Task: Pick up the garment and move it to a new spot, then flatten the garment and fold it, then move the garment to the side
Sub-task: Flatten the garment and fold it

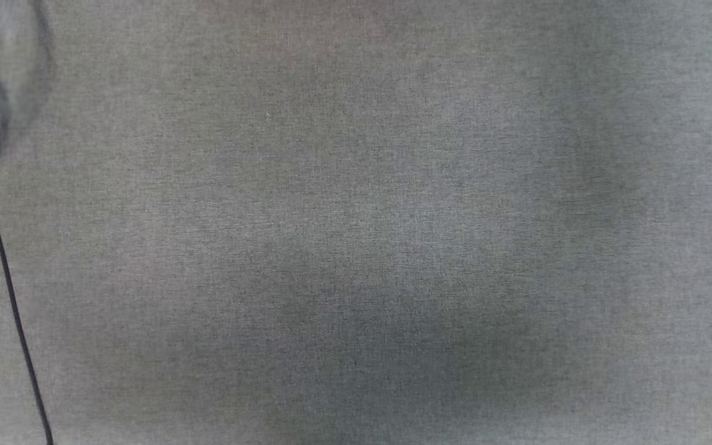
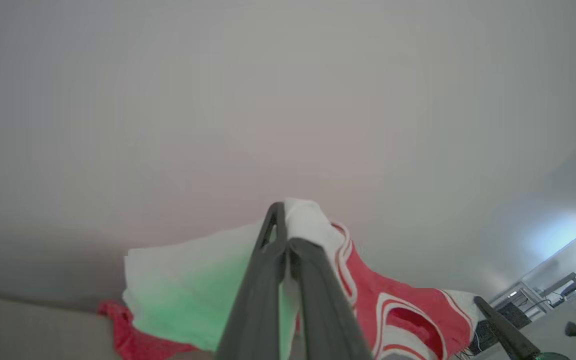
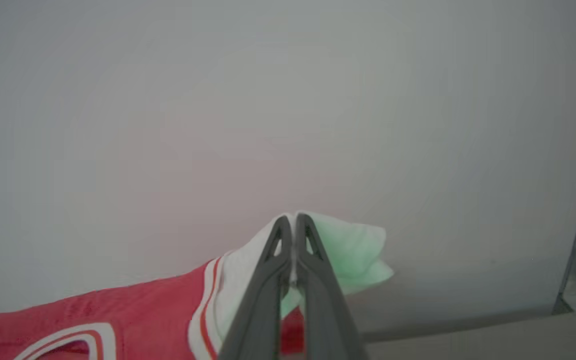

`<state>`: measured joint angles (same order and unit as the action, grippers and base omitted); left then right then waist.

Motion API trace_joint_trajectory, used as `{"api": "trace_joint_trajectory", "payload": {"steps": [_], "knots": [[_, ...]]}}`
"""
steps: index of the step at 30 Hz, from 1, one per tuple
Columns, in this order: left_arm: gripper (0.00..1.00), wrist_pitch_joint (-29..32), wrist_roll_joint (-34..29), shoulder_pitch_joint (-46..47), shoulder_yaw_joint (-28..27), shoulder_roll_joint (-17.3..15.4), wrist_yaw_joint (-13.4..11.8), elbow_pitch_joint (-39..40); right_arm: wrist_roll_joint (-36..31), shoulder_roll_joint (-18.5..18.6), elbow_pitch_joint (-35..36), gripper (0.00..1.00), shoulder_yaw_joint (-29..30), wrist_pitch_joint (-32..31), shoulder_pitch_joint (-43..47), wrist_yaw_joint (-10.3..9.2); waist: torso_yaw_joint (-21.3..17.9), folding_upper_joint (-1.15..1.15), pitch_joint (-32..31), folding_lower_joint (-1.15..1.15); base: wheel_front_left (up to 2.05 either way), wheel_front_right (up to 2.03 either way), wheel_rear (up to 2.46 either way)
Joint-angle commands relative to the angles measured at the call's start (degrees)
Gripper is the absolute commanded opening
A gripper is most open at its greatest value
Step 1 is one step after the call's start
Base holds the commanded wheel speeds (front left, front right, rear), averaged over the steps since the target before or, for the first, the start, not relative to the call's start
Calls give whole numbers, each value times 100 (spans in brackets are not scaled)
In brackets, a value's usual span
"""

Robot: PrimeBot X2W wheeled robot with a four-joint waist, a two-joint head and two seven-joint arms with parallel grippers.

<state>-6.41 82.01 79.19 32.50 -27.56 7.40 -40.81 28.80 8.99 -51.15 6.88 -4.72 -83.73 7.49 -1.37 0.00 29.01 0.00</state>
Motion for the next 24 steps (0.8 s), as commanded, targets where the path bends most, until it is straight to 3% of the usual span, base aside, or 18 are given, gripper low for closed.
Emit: {"api": "trace_joint_trajectory", "payload": {"steps": [1, 11, 15, 17, 24], "knots": [[0, 67, 127, -366, 14, -168, 12, 239, 158, 128, 165, 0, -128, -77, 356, 0, 4, 0, -49, 0, 0, 0, 0], [0, 575, 1114, -3989, 359, -1127, 13, 2839, 1859, 1106, 2965, 0, -984, -1291, 4434, 0, 170, 0, -550, 0, 0, 0, 0], [0, 606, 1225, -4939, 432, -1420, 13, 3431, 1971, 1487, 4186, 0, -921, -1879, 5940, 0, 150, 0, -699, 0, 0, 0, 0], [0, 491, 1062, -5532, 467, -1679, 13, 3765, 1958, 1571, 4918, 0, -745, -2307, 6872, 0, 132, 0, -779, 0, 0, 0, 0], [0, 299, 832, -6536, 656, -2093, 14, 4397, 1747, 1291, 6289, 0, 33, -3263, 8431, 0, 214, 0, -898, 0, 0, 0, 0]]}}
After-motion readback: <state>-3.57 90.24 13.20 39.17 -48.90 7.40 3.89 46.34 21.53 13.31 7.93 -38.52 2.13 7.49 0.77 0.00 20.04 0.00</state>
